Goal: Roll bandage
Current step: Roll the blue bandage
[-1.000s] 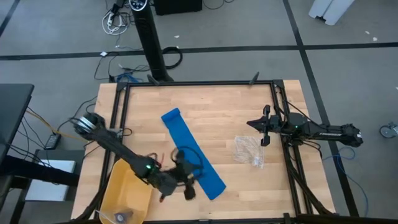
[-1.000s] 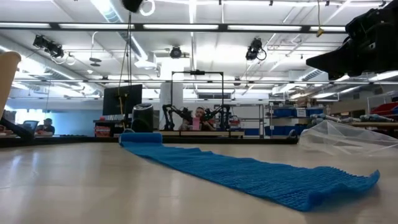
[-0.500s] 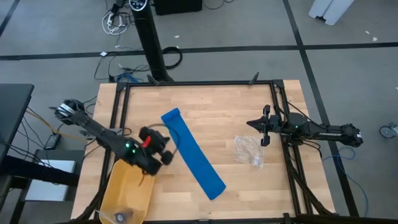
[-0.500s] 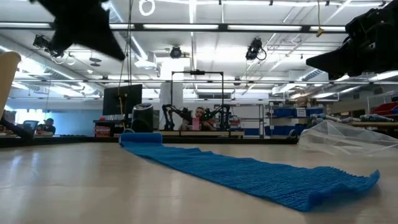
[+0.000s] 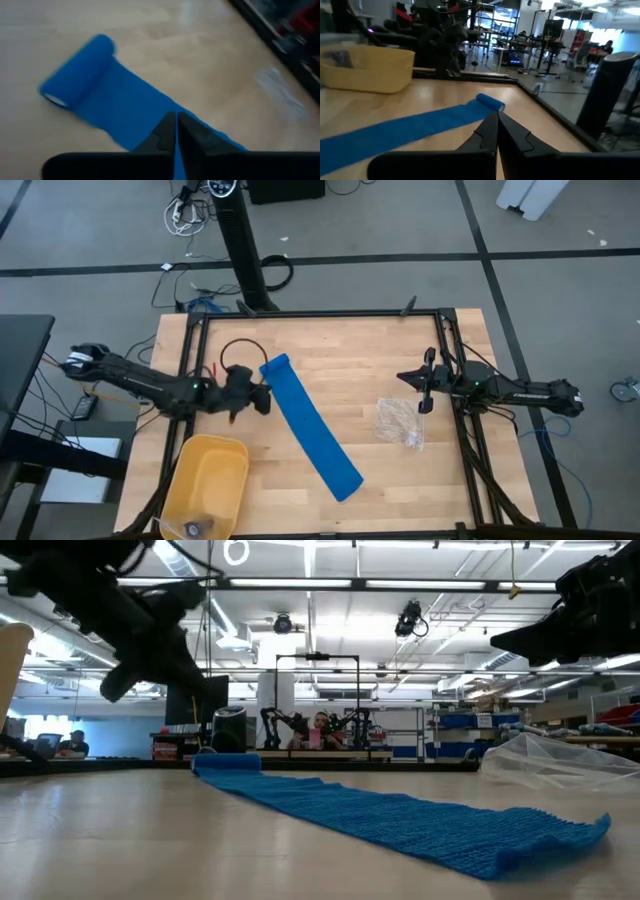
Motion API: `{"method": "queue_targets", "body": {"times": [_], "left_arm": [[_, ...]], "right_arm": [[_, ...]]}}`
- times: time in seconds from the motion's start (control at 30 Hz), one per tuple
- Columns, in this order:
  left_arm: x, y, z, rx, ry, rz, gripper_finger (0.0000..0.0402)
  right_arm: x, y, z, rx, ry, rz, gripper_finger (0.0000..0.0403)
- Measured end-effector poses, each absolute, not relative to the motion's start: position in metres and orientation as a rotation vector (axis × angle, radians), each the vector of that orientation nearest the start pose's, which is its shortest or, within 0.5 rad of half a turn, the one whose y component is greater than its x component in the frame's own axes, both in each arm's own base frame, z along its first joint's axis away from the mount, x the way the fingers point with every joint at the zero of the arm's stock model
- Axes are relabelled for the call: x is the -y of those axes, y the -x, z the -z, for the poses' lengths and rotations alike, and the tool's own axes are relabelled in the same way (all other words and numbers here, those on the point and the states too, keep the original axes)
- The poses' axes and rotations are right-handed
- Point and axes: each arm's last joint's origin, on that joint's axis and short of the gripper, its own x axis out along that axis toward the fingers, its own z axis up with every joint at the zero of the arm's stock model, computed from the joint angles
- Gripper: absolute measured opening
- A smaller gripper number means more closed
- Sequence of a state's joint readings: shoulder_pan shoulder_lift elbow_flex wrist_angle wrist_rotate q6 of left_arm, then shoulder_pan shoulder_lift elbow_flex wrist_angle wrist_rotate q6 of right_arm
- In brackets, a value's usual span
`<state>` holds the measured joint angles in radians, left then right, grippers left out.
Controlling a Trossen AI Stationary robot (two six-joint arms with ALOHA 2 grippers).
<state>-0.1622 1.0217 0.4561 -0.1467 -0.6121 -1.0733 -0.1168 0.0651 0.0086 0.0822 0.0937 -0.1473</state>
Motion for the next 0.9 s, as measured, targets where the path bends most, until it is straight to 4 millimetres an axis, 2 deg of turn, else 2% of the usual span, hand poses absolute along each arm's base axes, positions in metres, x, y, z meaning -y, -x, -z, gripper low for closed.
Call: {"method": "queue_targets", "body": {"times": [0.1, 0.23, 0.47, 0.77, 0.9], "left_arm": [[0.001, -0.188, -0.18, -0.353, 0.766, -0.81, 0.0061], [-0.013, -0.187, -0.179, -0.314, 0.83, -0.881, 0.0111], [-0.029, -0.189, -0.17, -0.344, 0.987, -0.92, 0.018], [-0.046, -0.199, -0.138, -0.465, 0.994, -1.052, 0.0198], [-0.051, -0.207, -0.131, -0.444, 0.998, -1.046, 0.0198]], "right_arm": [[0.014, -0.1, -0.171, 0.024, 0.174, 0.212, 0.0008], [0.014, -0.1, -0.174, 0.059, 0.181, 0.215, 0.0008], [0.014, -0.099, -0.181, 0.128, 0.233, 0.221, 0.0007], [0.014, -0.098, -0.188, 0.194, 0.267, 0.233, 0.0007], [0.014, -0.097, -0.19, 0.215, 0.267, 0.24, 0.0007]]}}
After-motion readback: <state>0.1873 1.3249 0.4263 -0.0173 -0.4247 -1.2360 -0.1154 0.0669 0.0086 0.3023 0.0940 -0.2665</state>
